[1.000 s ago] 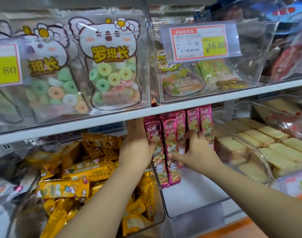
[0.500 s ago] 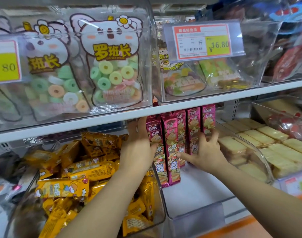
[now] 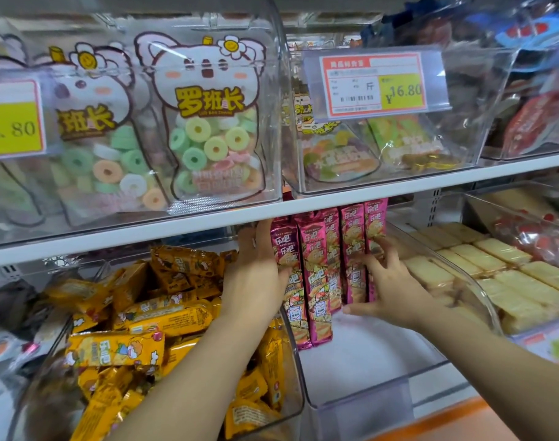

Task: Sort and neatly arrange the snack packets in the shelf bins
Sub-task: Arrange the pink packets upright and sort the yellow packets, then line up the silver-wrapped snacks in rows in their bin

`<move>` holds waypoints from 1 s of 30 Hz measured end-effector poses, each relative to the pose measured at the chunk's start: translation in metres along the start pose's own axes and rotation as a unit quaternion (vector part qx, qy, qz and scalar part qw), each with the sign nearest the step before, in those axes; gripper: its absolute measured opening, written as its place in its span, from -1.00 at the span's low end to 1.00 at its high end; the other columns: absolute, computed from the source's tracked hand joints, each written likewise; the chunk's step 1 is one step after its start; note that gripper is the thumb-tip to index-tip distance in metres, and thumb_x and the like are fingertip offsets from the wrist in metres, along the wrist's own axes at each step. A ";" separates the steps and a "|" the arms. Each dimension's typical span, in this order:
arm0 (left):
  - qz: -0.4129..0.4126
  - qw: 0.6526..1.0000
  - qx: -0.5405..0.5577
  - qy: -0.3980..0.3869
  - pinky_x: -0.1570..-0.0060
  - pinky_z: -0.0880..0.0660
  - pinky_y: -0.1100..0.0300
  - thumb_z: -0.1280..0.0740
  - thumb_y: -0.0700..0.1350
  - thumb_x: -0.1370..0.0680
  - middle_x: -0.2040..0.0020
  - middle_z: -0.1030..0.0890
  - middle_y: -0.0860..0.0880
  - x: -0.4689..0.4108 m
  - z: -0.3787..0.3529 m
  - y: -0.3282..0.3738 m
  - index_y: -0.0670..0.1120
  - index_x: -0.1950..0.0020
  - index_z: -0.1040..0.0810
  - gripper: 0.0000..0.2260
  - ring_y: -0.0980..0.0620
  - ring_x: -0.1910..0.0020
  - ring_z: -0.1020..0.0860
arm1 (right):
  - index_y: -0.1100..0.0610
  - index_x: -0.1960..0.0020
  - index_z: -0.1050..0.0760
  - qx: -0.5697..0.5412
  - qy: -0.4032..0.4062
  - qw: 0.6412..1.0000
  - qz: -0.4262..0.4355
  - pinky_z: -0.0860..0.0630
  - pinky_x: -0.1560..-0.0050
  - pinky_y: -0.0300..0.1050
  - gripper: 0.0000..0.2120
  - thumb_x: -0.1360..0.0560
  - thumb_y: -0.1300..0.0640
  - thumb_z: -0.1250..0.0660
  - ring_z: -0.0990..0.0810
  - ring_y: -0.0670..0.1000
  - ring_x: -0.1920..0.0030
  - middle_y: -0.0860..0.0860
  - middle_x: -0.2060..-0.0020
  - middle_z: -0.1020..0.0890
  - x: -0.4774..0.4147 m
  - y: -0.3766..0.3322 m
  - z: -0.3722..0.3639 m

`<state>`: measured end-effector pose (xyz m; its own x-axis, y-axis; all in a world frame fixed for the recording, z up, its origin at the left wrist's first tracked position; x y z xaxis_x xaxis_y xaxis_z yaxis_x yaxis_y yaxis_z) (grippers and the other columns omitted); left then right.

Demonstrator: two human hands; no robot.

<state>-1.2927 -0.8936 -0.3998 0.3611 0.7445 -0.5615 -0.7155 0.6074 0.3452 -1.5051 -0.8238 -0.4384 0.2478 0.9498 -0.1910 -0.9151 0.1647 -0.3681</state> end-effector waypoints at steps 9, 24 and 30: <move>0.007 1.000 0.001 -0.007 0.23 -0.59 -0.04 -0.42 -0.06 -0.46 -0.29 -0.31 -0.16 -0.001 0.001 0.001 -0.04 -0.49 -0.10 -0.29 -0.21 0.04 -0.57 | -0.07 -0.45 -0.16 0.074 -0.033 0.997 -0.010 -0.28 -0.39 0.12 -0.15 -0.29 -0.35 -0.38 -0.17 0.19 -0.42 0.04 -0.45 -0.01 0.003 -0.008 0.013; -0.008 0.994 -0.077 -0.071 -0.15 -0.38 0.12 -0.22 0.04 -0.58 -0.30 -0.39 0.12 0.069 0.101 0.015 0.16 -0.40 -0.27 -0.61 0.05 -0.23 -0.45 | -0.07 -0.17 -0.48 -0.008 -0.009 0.987 0.161 -0.52 0.02 -0.07 -0.67 -0.45 -0.13 -0.32 -0.54 -0.06 -0.03 -0.13 -0.04 -0.60 0.077 -0.155 0.056; 0.004 0.994 -0.098 -0.057 -0.10 -0.37 0.13 -0.21 0.04 -0.58 -0.25 -0.44 0.17 0.109 0.155 -0.026 0.18 -0.34 -0.36 -0.67 0.06 -0.20 -0.47 | -0.12 -0.16 -0.48 -0.018 -0.027 0.974 0.226 -0.50 0.03 -0.13 -0.69 -0.45 -0.16 -0.31 -0.54 -0.12 -0.06 -0.20 -0.04 -0.58 0.089 -0.212 0.044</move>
<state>-1.1421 -0.7852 -0.3528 0.4126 0.7827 -0.4659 -0.8174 0.5439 0.1897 -1.3028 -0.7627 -0.3375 -0.1946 0.9359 -0.2935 -0.9153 -0.2808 -0.2886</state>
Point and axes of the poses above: each hand's wrist, its own x-axis away from the middle knuckle, its own z-axis out of the back of the hand, y = z × x, the point moved 1 cm from there along -x, towards the middle knuckle
